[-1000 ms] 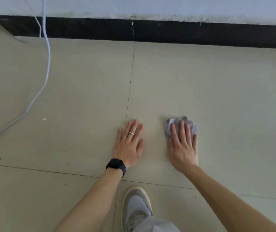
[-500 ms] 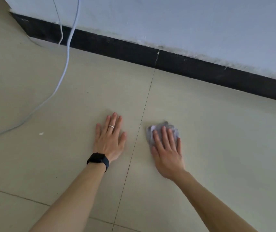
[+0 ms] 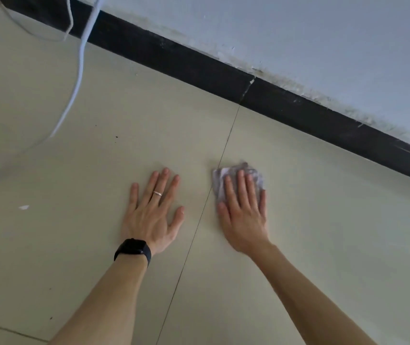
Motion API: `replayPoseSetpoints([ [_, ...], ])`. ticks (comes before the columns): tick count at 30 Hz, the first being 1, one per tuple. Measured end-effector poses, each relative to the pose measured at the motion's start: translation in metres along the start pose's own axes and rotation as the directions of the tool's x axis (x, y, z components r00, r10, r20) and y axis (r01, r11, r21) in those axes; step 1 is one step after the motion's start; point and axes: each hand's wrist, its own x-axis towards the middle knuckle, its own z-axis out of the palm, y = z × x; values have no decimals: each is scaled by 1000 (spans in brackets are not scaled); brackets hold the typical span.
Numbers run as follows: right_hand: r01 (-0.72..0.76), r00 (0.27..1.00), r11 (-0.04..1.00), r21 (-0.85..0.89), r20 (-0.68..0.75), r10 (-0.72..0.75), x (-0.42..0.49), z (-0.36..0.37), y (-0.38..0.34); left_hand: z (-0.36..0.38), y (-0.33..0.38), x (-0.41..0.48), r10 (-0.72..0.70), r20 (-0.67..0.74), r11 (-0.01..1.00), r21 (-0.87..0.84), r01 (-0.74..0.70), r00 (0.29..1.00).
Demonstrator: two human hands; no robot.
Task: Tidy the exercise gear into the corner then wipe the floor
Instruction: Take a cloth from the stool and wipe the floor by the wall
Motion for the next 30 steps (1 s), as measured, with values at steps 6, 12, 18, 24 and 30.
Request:
replayPoseSetpoints([
  [6, 46, 997, 995, -85, -51, -50, 47, -18, 57, -2, 0, 0, 6, -15, 1000, -2, -6, 1000],
  [12, -648, 648, 711, 272, -294, 703, 175, -28, 11, -2, 1, 0, 14, -23, 1000, -2, -14, 1000],
  [18, 324, 944, 940, -107, 96, -314, 157, -17, -75, -7, 0, -1, 1, -7, 1000, -3, -1, 1000],
  [24, -44, 998, 999, 28, -40, 45, 157, -36, -12, -5, -2, 0, 8, -8, 1000, -16, -8, 1000],
  [30, 332, 939, 937, -108, 135, -317, -43, 13, -31, -6, -3, 2, -6, 2, 1000, -29, 6, 1000],
])
